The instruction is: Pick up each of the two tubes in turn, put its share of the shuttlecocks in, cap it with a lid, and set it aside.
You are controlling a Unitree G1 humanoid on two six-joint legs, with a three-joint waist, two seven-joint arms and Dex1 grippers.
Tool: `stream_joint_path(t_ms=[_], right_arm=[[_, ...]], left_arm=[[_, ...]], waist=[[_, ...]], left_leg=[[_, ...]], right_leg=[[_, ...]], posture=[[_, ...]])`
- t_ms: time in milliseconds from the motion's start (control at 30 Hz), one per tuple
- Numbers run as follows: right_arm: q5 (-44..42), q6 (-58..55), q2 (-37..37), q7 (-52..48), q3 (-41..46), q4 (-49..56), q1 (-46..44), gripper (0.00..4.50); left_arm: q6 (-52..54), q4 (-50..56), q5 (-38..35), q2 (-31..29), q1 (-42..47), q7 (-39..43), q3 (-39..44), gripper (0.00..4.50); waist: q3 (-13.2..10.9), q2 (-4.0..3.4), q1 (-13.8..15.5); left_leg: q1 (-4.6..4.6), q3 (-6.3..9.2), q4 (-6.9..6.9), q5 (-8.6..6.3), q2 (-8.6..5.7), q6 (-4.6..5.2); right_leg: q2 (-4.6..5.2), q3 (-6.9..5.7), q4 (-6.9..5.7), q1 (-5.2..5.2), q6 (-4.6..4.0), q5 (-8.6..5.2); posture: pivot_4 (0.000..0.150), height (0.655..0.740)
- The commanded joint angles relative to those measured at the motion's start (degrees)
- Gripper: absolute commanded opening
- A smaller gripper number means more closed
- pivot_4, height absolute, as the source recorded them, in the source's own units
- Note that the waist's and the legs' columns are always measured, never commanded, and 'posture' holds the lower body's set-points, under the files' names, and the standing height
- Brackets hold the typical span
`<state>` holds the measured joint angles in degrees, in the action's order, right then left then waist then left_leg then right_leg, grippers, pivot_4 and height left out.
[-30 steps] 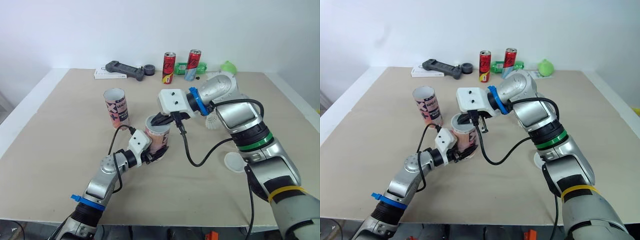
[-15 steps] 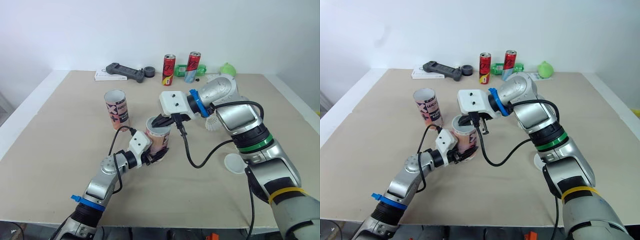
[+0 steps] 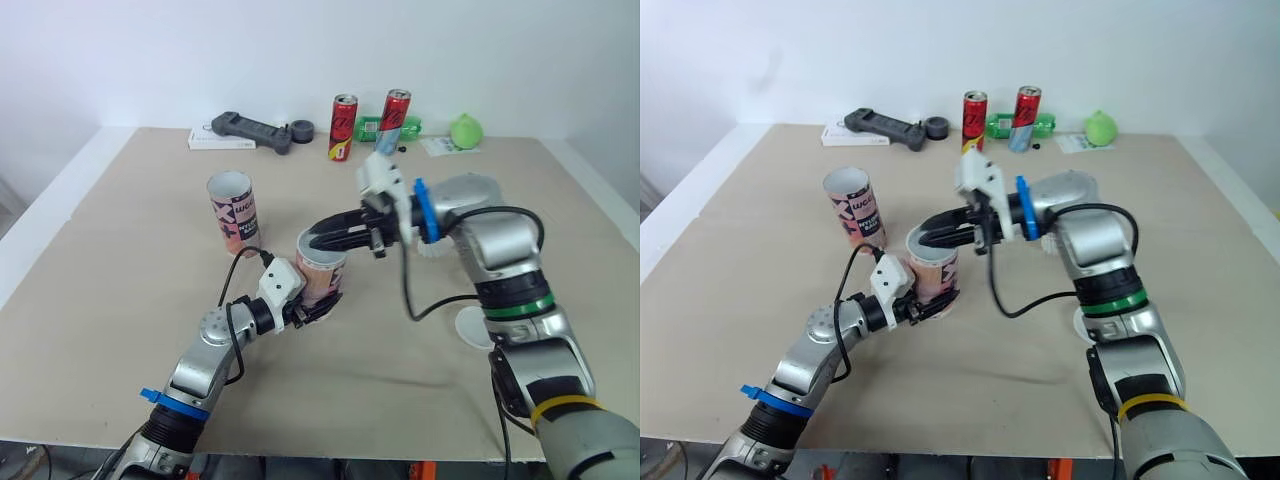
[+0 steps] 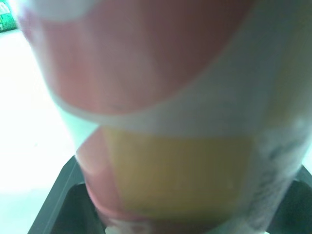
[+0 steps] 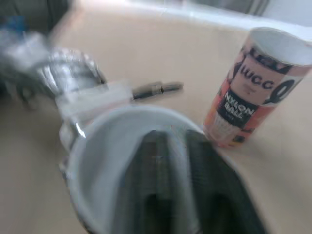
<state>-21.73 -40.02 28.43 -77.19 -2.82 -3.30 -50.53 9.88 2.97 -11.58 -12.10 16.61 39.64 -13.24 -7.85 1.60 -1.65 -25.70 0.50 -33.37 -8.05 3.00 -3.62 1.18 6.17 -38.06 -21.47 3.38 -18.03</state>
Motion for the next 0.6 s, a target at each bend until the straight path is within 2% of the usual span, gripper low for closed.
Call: stream_joint_path(t_ms=[33,67,133,167,333,433,600], right_arm=[[-8.32,-7.79,2.37,3.8,6.42,9.41,3.99,3.14],[-9.22,-8.49,2.85,5.06,7.37,10.88,5.97,3.64],[-10.59,-8.88,4.09,6.76,9.31,13.44,10.54,4.41],[-10.77,-8.17,4.7,7.42,9.68,14.9,13.23,4.5],[-7.71,-1.69,6.02,10.6,6.58,19.88,25.06,4.5],[-5.79,3.14,4.21,13.15,3.95,20.37,29.59,4.5],[2.42,18.99,-4.04,19.26,-2.54,12.12,31.46,4.5]], left_arm=[[0.4,0.58,-1.39,-1.22,0.06,1.21,1.56,3.03],[0.47,0.77,-1.75,-1.5,0.06,1.59,1.79,3.56],[0.76,1.16,-2.54,-2.23,0.07,2.5,2.27,4.08],[0.97,1.4,-2.96,-2.68,0.04,3.01,2.53,4.48],[2.27,2.98,-5.16,-5.19,-0.43,5.45,3.88,4.48],[3.0,4.23,-6.49,-7.2,-1.3,6.67,5.03,4.48],[5.69,8.74,-9.42,-14.13,-5.1,8.75,10.23,4.48]], waist=[[-0.5,-0.23,0.23],[-0.59,-0.22,0.24],[-0.81,-0.18,0.26],[-0.97,-0.18,0.26],[-1.32,-0.25,0.27],[-1.45,-0.27,0.07],[-1.86,-0.25,-0.96]], left_leg=[[-0.1,0.05,-0.03,-0.06,-0.07,0.06],[-0.15,0.07,-0.04,-0.12,-0.09,0.12],[-0.16,0.17,-0.04,-0.19,-0.09,0.19],[-0.19,0.22,-0.03,-0.22,-0.07,0.21],[-0.59,0.37,-0.15,-0.23,-0.09,0.21],[-0.65,0.43,-0.22,-0.22,-0.09,0.2],[-0.62,0.64,-0.26,-0.04,0.03,-0.06]], right_leg=[[0.0,0.03,0.0,-0.07,0.06,-0.01],[-0.02,0.02,0.0,-0.09,0.11,-0.04],[-0.09,-0.04,0.0,-0.07,0.12,-0.16],[-0.14,-0.07,0.0,-0.08,0.12,-0.19],[-0.14,-0.24,-0.02,-0.36,0.13,-0.23],[-0.14,-0.3,-0.03,-0.37,0.15,-0.24],[-0.32,-0.41,-0.12,-0.34,0.2,-0.18]], posture=[[0.15,0.74],[0.15,0.74],[0.15,0.74],[0.15,0.74],[0.15,0.74],[0.15,0.74],[0.15,0.74]])
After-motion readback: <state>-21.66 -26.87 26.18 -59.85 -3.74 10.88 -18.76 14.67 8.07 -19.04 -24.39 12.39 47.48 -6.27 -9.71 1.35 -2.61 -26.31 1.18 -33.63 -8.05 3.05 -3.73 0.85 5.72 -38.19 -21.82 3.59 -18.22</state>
